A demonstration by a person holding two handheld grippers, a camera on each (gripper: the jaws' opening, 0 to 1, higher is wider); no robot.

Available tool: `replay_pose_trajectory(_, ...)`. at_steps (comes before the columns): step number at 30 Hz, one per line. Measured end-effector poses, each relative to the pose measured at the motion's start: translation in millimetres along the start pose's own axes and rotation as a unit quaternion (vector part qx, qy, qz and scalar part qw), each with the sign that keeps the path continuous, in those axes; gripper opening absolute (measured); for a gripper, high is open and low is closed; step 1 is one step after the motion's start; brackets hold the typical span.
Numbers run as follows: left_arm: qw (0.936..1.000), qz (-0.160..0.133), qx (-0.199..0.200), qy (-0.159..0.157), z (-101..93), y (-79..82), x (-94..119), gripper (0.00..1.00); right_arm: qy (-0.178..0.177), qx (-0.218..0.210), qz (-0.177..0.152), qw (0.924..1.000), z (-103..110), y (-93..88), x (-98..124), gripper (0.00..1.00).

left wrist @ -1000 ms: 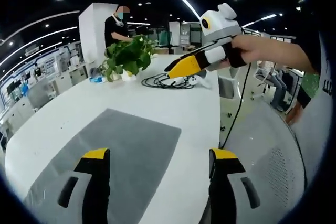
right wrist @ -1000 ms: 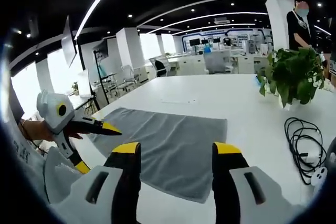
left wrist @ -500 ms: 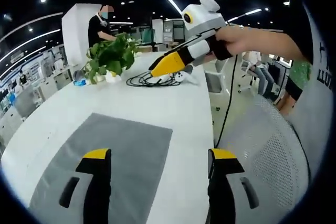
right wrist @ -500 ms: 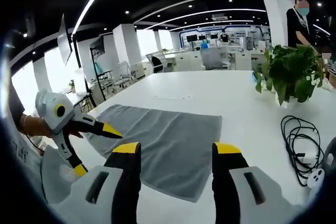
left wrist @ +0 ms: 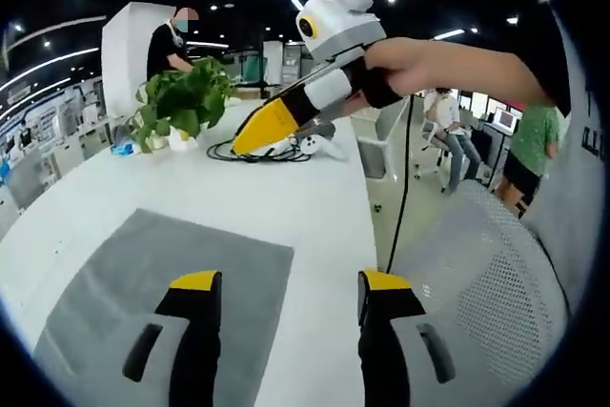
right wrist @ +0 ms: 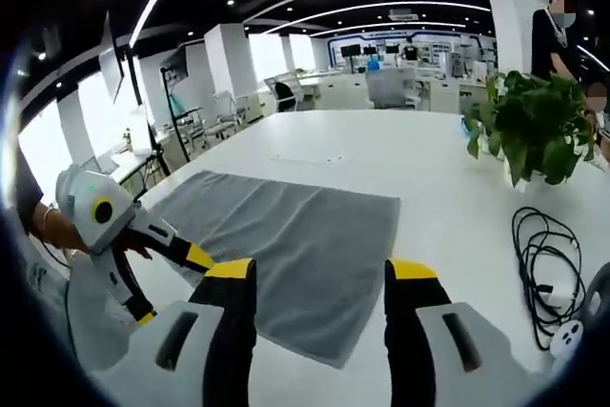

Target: Fold the towel on the table until its edges align and the towel forms a compact rectangular stack.

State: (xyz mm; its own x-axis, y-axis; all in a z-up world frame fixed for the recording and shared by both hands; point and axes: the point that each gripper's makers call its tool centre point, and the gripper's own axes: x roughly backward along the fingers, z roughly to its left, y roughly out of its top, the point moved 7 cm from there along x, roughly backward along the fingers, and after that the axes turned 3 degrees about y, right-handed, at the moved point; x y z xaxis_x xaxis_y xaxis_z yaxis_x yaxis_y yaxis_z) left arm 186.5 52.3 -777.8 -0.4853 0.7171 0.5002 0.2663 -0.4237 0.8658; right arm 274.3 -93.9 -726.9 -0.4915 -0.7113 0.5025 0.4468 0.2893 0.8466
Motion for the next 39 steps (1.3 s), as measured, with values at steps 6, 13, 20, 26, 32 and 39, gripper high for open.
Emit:
replay_pose_trajectory(6,0.9997,0.004,-0.008,-0.021,-3.7,-3.4,-20.4,0.50,0.004,0.002,0.012,0.9999,-8.7,0.9,-13.0,0.52)
replay_pose_trajectory(13,0.9995,0.015,-0.004,-0.026,1.0,-4.6,-40.6,0.47,0.008,-0.002,0.014,0.9999,-23.1,-0.5,-22.5,0.52)
replay_pose_trajectory(20,0.9983,0.021,-0.004,-0.053,4.6,-4.3,-61.7,0.39,0.004,-0.009,0.015,0.9998,-39.1,0.1,-29.3,0.50)
replay_pose_trajectory(26,0.9976,0.033,-0.004,-0.061,4.3,-8.5,-75.7,0.38,0.008,-0.012,0.018,0.9997,-48.5,-0.1,-36.5,0.50)
replay_pose_trajectory(32,0.9977,0.033,0.012,-0.058,2.3,-12.7,-87.7,0.35,0.020,-0.009,0.016,0.9996,-52.4,4.6,-45.5,0.52)
replay_pose_trajectory(39,0.9965,0.040,-0.013,-0.072,-4.3,-13.5,-102.9,0.36,0.028,-0.013,0.010,0.9995,-61.8,7.7,-60.3,0.51)
